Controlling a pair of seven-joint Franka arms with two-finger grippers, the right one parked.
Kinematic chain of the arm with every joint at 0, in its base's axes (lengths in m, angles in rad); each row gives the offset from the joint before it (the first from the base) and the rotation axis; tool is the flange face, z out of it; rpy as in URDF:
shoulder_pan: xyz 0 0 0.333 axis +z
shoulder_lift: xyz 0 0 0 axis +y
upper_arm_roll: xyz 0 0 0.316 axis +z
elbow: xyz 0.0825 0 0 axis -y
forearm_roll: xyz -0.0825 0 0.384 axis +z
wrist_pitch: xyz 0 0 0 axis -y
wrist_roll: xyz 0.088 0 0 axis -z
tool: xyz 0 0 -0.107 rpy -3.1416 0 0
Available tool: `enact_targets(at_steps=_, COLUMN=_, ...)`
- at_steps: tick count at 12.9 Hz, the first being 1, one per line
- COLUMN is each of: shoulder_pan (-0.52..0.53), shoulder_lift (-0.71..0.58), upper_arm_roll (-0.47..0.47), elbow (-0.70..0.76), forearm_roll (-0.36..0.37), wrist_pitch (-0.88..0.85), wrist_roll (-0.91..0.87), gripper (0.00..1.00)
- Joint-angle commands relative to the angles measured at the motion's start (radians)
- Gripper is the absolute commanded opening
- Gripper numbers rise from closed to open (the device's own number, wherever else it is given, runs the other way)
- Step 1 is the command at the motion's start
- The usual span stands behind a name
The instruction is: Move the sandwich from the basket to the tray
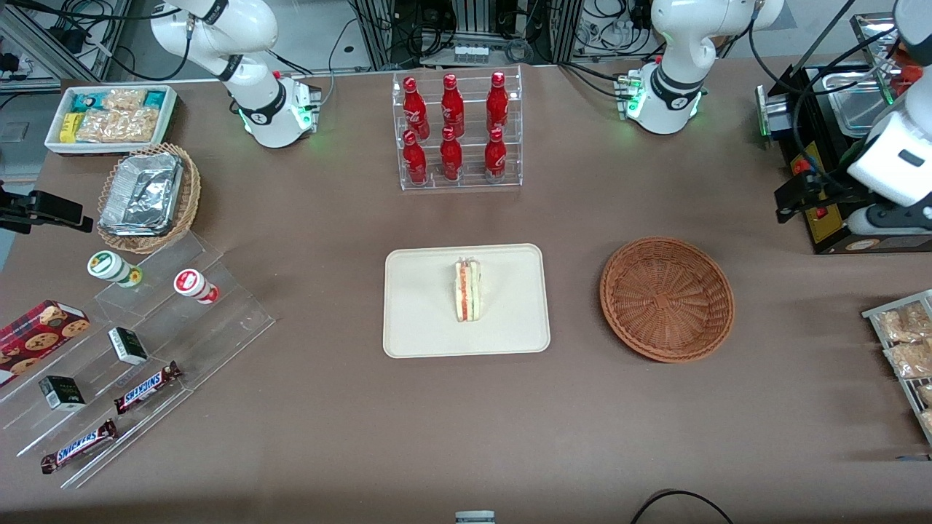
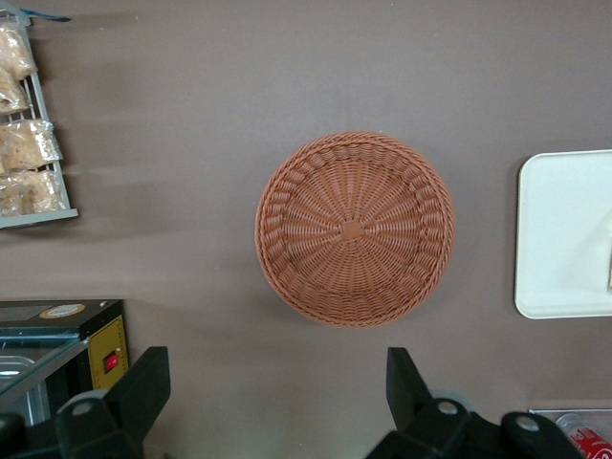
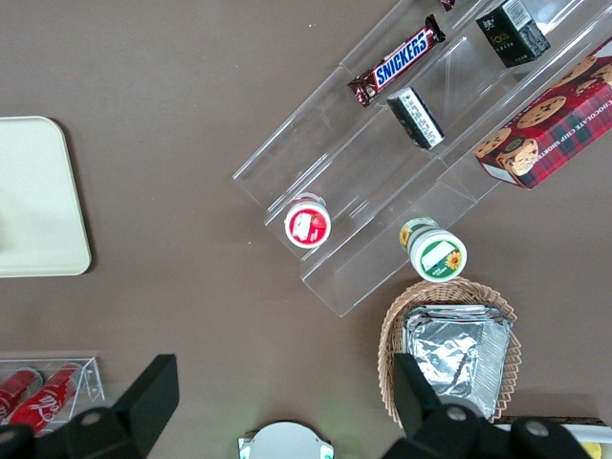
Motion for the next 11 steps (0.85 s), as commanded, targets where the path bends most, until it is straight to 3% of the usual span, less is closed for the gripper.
enact_targets(at_steps=1, shoulder_pan=-0.026, shoulder_lift=-0.036, upper_arm_roll=0.049, elbow=-0.023, forearm_roll=-0.024, wrist_pitch=-0.013, wrist_roll=0.053, gripper=1.00)
enact_targets(at_steps=3, shoulder_pan=-0.012, shoulder_lift=-0.022, upper_arm_roll=0.069, elbow=0.008, forearm_roll=-0.111, wrist_pitch=-0.019, wrist_roll=0.051, gripper=1.00)
enact_targets(at_steps=4, shoulder_pan=-0.012, shoulder_lift=-0.020, upper_arm_roll=0.067, elbow=0.008, forearm_roll=-0.112, wrist_pitch=-0.022, wrist_roll=0.054, gripper=1.00)
enact_targets(at_steps=6, shoulder_pan=-0.012, shoulder_lift=-0.019, upper_arm_roll=0.067, elbow=0.009, forearm_roll=-0.109, wrist_pitch=-0.020, wrist_roll=0.053, gripper=1.00)
enact_targets(at_steps=9, shoulder_pan=-0.014, shoulder_lift=-0.020, upper_arm_roll=0.058, elbow=0.008, forearm_roll=-0.024, wrist_pitch=-0.022, wrist_roll=0.042, gripper=1.00)
enact_targets(at_steps=11, shoulder_pan=-0.012, shoulder_lift=-0.023, upper_arm_roll=0.055, elbow=0.005, forearm_roll=-0.023, wrist_pitch=-0.027, wrist_roll=0.039, gripper=1.00)
